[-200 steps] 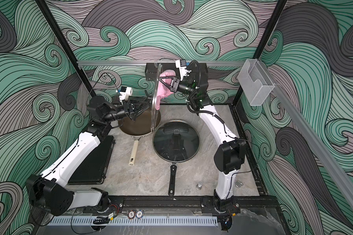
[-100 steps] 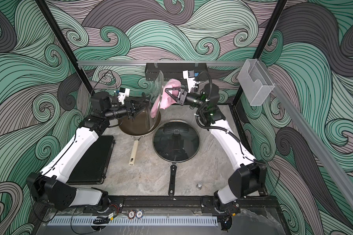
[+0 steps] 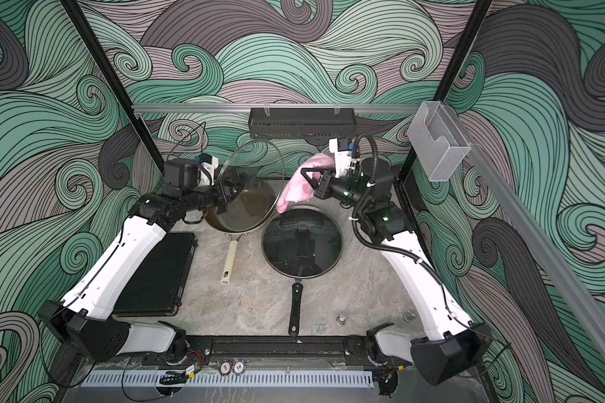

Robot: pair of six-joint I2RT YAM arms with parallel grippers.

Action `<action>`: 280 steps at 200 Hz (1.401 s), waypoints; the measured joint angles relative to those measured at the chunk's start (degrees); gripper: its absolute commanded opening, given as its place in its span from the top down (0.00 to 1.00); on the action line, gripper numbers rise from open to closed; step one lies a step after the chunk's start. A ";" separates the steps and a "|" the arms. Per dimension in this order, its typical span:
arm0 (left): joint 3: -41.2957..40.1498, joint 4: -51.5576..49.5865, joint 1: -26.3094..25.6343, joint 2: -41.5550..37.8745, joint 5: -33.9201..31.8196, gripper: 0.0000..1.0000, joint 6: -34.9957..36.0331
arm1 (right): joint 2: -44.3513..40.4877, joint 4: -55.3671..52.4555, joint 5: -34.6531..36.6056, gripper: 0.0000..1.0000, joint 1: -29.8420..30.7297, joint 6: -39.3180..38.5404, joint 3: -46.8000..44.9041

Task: Wipe the pot lid with a cloth
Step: Wipe the pot lid.

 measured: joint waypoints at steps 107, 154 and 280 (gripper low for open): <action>-4.00 -1.29 -3.87 -1.29 -8.63 1.00 14.47 | 14.88 -9.97 3.89 1.00 9.11 -0.17 11.58; -6.34 -1.27 -4.50 -2.38 -5.77 1.00 20.33 | 24.15 -16.72 6.93 1.00 11.04 0.04 19.74; -11.74 -1.49 -5.68 -7.19 5.03 1.00 35.21 | 36.15 -23.87 9.90 1.00 11.52 -5.75 33.20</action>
